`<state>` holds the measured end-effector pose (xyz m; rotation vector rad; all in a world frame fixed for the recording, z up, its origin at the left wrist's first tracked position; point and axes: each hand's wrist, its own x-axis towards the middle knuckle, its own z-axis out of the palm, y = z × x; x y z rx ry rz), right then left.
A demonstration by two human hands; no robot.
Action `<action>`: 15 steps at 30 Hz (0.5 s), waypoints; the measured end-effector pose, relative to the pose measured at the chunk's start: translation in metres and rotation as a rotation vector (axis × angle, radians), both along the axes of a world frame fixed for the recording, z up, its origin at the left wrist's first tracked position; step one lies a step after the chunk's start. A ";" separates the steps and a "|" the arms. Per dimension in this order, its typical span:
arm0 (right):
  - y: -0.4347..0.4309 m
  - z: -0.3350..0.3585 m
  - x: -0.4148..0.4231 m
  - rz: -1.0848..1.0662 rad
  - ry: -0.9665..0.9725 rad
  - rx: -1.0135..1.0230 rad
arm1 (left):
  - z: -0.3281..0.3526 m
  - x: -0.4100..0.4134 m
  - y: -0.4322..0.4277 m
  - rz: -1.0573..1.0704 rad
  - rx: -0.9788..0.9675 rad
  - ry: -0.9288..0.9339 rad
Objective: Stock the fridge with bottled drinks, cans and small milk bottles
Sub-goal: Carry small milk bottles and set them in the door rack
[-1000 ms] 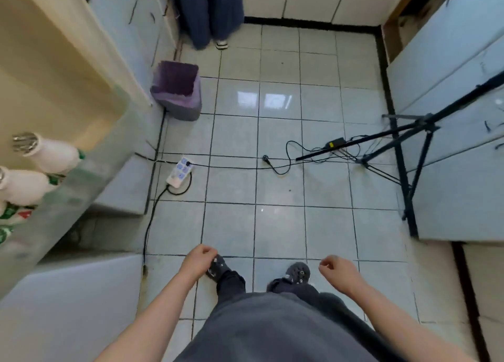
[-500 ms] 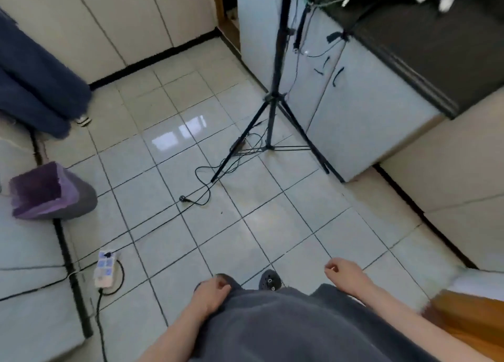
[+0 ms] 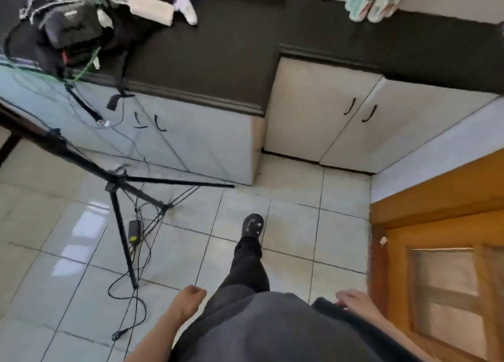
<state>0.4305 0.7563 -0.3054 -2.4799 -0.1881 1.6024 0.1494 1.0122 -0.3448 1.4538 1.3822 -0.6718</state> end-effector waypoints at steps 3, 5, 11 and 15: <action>0.014 0.006 0.029 0.000 -0.027 -0.049 | -0.006 0.063 0.054 -0.163 -0.027 0.003; 0.028 0.013 0.058 -0.091 -0.054 -0.087 | -0.007 0.112 0.091 -0.277 -0.024 -0.015; 0.101 0.027 0.144 -0.437 -0.223 0.111 | 0.014 0.277 0.173 -0.560 0.113 -0.058; 0.133 0.031 0.179 -0.559 -0.321 0.218 | 0.031 0.375 0.185 -0.797 0.139 -0.108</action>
